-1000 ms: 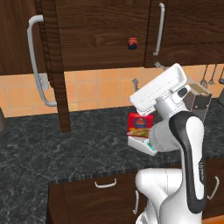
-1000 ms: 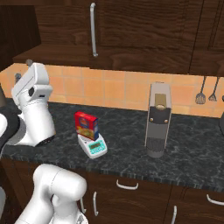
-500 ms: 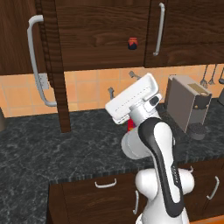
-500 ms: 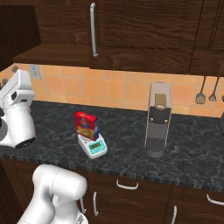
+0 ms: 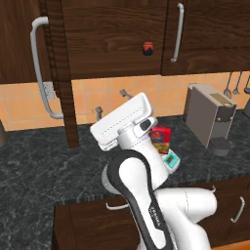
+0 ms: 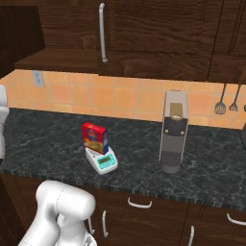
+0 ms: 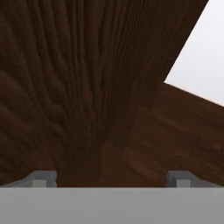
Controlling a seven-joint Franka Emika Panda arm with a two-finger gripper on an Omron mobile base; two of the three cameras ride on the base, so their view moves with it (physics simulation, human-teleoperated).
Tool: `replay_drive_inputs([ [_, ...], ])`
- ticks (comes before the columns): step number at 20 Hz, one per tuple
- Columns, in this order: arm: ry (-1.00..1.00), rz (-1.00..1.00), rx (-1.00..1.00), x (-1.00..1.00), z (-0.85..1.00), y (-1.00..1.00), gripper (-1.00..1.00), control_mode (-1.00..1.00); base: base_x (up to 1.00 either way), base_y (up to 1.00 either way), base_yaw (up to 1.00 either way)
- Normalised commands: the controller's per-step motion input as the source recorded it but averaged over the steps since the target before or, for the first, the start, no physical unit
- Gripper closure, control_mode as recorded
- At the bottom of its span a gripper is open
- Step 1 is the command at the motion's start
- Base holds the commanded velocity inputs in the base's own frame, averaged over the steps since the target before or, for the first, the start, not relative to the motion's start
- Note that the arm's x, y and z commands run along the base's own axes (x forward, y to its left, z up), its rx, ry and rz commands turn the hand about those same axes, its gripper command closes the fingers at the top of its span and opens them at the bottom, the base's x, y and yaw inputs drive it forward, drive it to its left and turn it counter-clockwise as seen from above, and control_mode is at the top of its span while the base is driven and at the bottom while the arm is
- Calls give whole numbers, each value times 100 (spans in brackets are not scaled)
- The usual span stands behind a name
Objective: Pick the boxed food and place it on the digital scale for weighing, and close the cabinet.
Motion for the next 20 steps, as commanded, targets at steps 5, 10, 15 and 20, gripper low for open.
replay_drive_inputs([
  [5, -4, 0, 4, -41, -31, 17, -100, -100, 0, 0, 0],
  [10, -7, 0, 0, -56, -29, -14, -100, -100, 0, 0, 0],
  [15, -3, 0, 0, -51, -16, -14, -100, -100, 0, 0, 0],
  [20, -5, 2, -2, -76, -13, 39, -100, -100, 0, 0, 0],
])
